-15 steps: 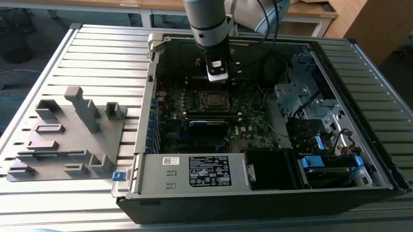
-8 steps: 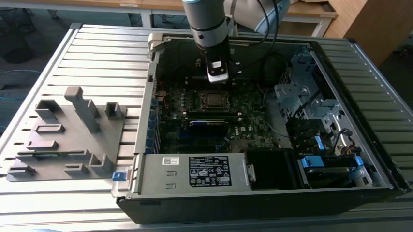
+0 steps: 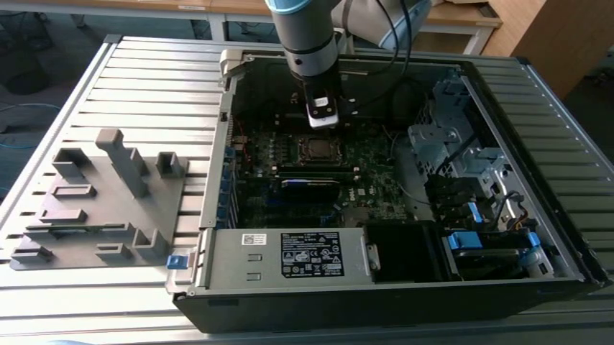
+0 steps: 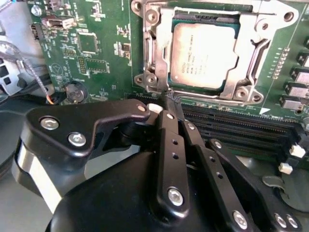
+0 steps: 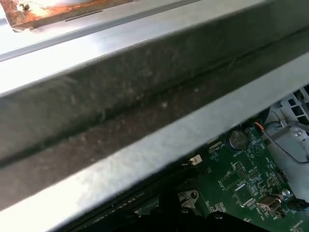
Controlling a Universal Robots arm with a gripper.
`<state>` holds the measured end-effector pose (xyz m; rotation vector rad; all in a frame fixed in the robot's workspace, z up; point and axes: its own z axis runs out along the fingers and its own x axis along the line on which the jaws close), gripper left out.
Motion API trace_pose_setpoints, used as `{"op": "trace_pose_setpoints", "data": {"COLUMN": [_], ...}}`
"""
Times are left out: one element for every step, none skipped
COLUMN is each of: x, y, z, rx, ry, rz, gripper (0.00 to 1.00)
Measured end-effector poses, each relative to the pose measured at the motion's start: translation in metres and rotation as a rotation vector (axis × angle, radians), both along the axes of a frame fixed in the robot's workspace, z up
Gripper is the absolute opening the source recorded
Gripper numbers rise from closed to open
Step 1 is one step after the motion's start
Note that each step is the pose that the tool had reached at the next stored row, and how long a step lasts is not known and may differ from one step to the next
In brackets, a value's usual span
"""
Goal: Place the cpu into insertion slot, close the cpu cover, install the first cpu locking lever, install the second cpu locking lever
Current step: 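Install the first cpu locking lever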
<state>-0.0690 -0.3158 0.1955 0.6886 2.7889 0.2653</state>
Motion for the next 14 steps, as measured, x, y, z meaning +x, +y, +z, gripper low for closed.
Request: {"op": "trace_pose_setpoints", "data": {"x": [0.0000, 0.0000, 0.0004, 0.0013, 0.0024, 0.0036, 0.0045, 0.0048, 0.0049, 0.0050, 0.0050, 0.0050, 0.0050, 0.0050], "y": [0.0000, 0.0000, 0.0000, 0.0000, 0.0000, 0.0000, 0.0000, 0.0000, 0.0000, 0.0001, 0.0001, 0.0001, 0.0001, 0.0001], "z": [-0.0004, -0.0006, -0.0008, -0.0009, -0.0010, -0.0011, -0.0011, -0.0011, -0.0013, -0.0019, -0.0027, -0.0035, -0.0040, -0.0040], "rx": [0.0000, -0.0002, -0.0002, -0.0001, -0.0001, 0.0000, 0.0000, 0.0000, 0.0000, -0.0001, -0.0003, -0.0005, -0.0005, -0.0007], "ry": [0.0000, 0.0001, 0.0001, 0.0000, 0.0000, 0.0000, 0.0000, 0.0000, 0.0000, 0.0000, 0.0000, 0.0001, 0.0001, 0.0002], "rz": [0.000, 0.000, 0.000, 0.000, 0.000, 0.000, 0.000, 0.000, 0.000, 0.000, 0.000, 0.000, 0.000, 0.000], "gripper": [0.11, 0.11, 0.11, 0.11, 0.11, 0.11, 0.11, 0.11, 0.11, 0.11, 0.11, 0.11, 0.11, 0.11]}}
